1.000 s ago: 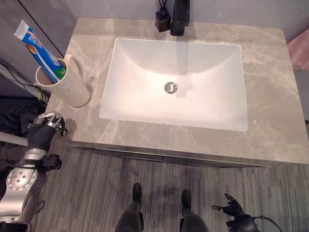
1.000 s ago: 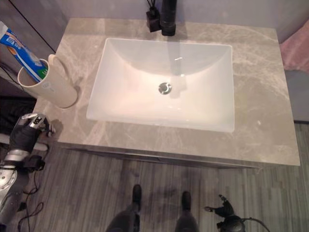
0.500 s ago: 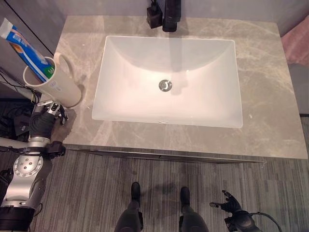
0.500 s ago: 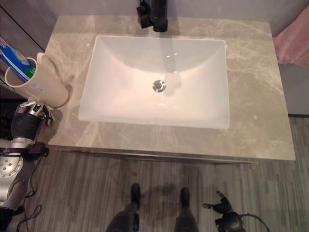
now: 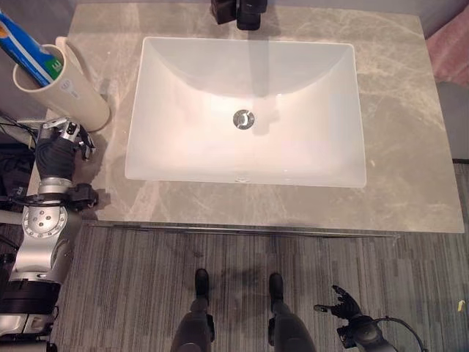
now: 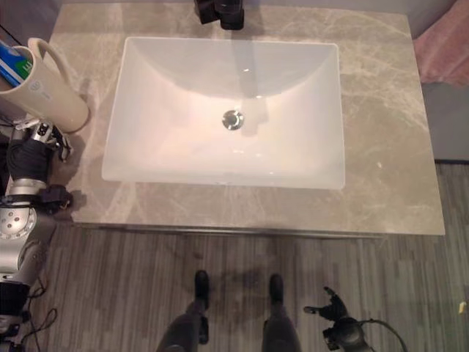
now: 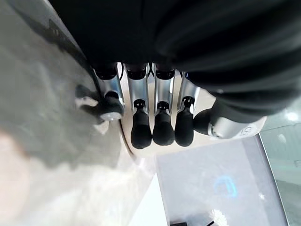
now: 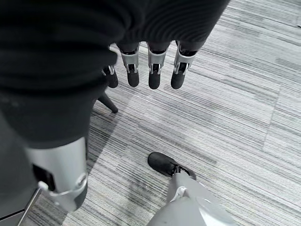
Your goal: Put brush and paste in cup on sink, flatten towel.
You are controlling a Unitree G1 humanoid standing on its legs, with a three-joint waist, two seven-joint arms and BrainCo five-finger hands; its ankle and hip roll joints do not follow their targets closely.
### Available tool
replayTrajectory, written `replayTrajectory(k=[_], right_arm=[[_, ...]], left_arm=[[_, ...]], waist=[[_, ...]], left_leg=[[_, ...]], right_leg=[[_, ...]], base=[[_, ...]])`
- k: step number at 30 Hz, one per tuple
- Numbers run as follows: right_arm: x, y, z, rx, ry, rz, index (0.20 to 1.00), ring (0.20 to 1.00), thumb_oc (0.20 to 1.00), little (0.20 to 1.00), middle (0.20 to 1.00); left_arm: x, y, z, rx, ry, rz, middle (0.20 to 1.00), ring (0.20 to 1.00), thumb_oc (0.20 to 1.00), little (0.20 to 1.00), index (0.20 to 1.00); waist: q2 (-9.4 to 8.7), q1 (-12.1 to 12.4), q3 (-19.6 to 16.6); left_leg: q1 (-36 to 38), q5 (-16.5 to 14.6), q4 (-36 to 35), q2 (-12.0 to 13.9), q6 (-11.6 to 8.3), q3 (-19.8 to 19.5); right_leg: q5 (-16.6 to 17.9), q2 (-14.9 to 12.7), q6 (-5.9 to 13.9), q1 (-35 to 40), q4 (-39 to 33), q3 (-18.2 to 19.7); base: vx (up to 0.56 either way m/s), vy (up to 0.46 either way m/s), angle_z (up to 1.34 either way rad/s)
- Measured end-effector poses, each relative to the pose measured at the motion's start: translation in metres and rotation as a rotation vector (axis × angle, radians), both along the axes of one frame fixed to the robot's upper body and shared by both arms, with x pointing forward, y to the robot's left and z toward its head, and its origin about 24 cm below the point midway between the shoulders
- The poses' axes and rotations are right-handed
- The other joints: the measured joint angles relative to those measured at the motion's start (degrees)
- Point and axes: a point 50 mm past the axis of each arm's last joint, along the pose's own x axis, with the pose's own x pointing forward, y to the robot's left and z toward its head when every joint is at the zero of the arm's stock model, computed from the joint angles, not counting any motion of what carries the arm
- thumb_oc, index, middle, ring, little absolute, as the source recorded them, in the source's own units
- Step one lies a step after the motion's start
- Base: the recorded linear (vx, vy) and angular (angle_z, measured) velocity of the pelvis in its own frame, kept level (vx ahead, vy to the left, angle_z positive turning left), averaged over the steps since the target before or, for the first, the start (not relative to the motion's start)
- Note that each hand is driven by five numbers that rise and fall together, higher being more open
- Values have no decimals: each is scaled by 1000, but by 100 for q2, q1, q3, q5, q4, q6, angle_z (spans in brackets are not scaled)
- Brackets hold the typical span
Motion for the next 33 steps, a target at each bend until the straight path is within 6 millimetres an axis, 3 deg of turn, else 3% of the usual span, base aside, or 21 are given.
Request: replayTrajectory(k=[12,29,33], right_arm=[[10,6,3,8,-22,26,1000,1000,1000,1000,1000],[26,15,10,9,-77,69,1000,1000,1000,1000,1000],[26,15,9,8,-75,69,1000,1000,1000,1000,1000]], left_arm=[[13,3,25,57,-63,43,200,200,200,200,200],[28,19,76,104,-141,163,200,200,200,200,200],[30,20,78,107,-139,171,200,200,200,200,200]], waist=[[-127,-22,87],[-121,-172,91],[-114,-179,94]], left_leg=[[-78,9,0,23,-12,47],[-459,85,0,159,-81,214],[-456,88,0,193,-86,221]], right_leg=[[21,24,-9,-114,-1,74],[185,159,-68,-621,-1,261],[186,192,-70,-623,-1,263]], base=[[1,1,-1],[-2,3,-6],[3,-1,-2]])
